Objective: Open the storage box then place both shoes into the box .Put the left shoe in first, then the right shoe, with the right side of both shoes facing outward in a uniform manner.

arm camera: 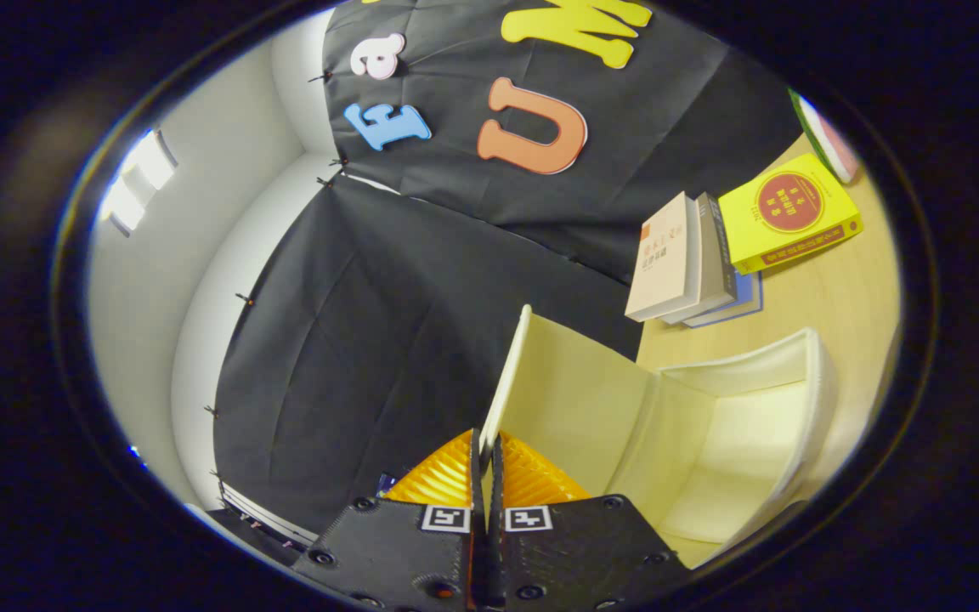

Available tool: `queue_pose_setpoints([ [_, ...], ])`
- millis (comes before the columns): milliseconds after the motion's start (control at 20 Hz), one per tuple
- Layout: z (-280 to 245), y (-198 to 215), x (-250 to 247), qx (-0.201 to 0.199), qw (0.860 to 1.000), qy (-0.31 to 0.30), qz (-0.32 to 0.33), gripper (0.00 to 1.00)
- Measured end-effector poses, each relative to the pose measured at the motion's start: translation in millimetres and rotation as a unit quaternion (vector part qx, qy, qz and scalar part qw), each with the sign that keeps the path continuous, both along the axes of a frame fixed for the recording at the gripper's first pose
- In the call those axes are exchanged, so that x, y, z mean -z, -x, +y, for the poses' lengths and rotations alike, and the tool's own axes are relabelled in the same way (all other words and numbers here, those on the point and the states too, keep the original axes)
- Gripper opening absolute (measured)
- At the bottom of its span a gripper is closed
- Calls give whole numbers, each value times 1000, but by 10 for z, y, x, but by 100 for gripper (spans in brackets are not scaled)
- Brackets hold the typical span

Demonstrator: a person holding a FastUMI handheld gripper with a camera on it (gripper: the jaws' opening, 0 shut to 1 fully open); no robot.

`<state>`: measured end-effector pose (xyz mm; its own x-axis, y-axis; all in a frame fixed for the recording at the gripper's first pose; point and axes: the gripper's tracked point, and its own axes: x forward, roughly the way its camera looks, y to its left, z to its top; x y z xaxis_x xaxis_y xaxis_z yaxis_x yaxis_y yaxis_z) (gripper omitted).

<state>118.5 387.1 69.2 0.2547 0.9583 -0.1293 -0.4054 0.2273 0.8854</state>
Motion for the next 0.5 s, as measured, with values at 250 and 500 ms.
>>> queue_pose_setpoints([
  [250,624,-13,-42,-6,1000,7,1,5],
  [500,1058,-32,41,-11,1000,20,14,41],
])
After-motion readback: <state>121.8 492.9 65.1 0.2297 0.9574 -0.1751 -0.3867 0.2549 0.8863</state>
